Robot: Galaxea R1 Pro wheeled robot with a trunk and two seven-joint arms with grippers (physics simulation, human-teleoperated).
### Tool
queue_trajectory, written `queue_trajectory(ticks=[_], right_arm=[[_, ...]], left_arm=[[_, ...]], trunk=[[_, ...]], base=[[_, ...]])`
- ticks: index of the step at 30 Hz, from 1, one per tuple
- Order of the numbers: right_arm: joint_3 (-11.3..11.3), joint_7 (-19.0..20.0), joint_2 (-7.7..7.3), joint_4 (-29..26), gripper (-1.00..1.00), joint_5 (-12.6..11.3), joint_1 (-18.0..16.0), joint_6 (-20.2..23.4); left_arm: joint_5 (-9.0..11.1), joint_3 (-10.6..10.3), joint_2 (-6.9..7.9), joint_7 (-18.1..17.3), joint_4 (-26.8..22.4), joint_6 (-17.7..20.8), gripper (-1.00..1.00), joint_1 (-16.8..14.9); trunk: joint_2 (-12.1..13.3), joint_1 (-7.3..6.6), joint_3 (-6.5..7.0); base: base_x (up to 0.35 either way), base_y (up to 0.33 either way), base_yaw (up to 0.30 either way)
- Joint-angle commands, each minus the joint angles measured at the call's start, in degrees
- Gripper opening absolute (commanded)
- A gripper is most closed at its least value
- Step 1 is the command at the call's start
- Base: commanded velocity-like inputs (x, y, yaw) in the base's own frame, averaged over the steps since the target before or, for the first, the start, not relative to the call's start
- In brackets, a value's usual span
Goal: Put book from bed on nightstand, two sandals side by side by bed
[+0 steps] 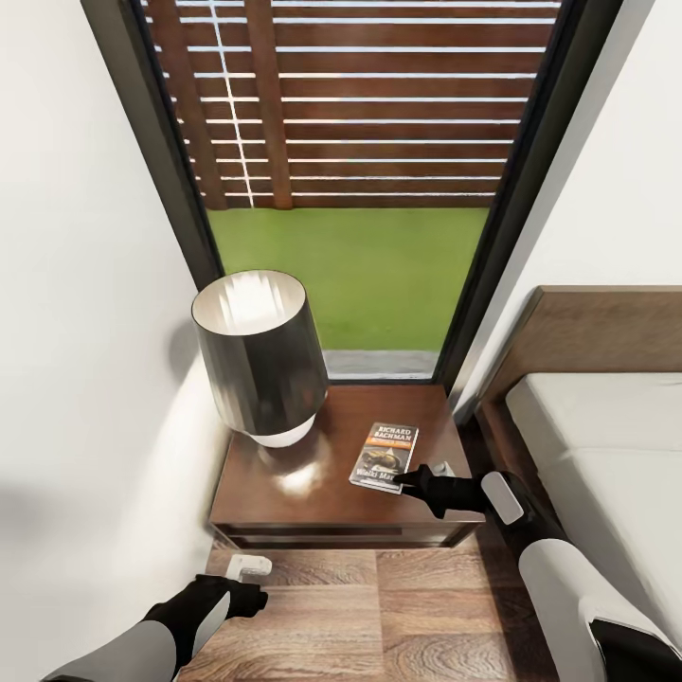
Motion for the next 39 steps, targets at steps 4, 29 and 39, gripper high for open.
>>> queue_trajectory(ticks=[4,29,39], right_arm=[[-0.3,0.5,0.03,0.0,-1.0,0.5,-0.1,0.3],[-0.3,0.5,0.06,0.0,-1.0,0.5,0.0,0.3],[-0.3,0.5,0.04,0.0,-1.0,0.5,0.0,0.3]], left_arm=[[0.5,-0.5,0.04,0.0,-0.1,0.3,1.0,0.0],[0.4,-0.5,0.04,0.0,-0.1,0.3,1.0,0.0],[0.4,-0.5,0.04,0.0,-0.1,0.3,1.0,0.0]], trunk=[[0.0,0.0,-0.04],[-3.2,1.75,-1.47],[-3.6,1.97,-1.65]], base=[[0.0,0.0,0.0],[0.0,0.0,0.0],[0.0,0.0,0.0]])
